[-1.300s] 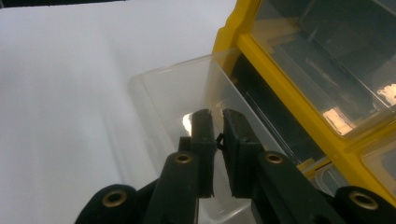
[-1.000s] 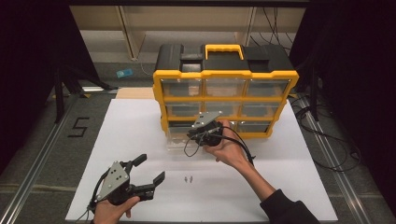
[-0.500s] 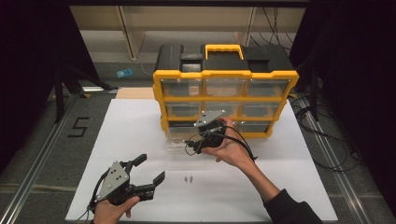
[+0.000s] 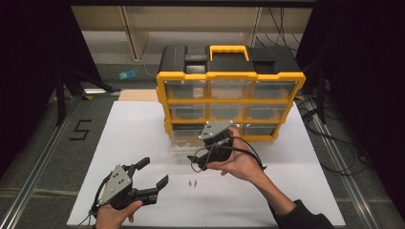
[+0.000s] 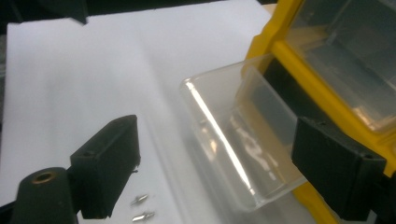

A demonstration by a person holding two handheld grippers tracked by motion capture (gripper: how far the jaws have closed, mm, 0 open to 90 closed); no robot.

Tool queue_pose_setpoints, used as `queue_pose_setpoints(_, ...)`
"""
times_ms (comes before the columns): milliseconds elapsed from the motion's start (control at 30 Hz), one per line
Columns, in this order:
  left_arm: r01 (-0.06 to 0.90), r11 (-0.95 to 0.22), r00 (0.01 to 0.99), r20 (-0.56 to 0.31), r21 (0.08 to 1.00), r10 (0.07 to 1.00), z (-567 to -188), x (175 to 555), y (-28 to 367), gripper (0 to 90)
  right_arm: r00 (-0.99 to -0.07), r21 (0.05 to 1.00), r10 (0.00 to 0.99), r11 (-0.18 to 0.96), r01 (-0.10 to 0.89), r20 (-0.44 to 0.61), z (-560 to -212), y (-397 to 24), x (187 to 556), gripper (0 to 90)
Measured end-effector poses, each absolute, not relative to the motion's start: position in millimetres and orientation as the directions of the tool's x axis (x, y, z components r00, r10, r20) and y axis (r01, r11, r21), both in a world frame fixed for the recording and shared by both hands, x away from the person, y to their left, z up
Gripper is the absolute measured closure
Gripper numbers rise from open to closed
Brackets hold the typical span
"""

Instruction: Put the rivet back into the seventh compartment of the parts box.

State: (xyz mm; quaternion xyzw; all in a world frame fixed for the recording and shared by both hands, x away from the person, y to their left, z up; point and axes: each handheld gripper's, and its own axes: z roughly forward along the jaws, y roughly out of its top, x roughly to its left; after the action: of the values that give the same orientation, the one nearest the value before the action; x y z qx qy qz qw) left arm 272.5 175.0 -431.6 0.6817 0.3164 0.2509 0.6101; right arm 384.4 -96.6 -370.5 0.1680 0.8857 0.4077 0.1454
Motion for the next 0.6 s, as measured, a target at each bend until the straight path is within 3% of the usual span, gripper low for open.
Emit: queue_pose_setpoints(600, 0.124, -0.053, 0.675, -0.045, 0.991, 0.737, -431.1, 272.3, 175.3, 16.2, -0.934, 0.662, 0.345, 0.721, 0.202, -0.092, -411.1, -90.6, 356.0, 18.9)
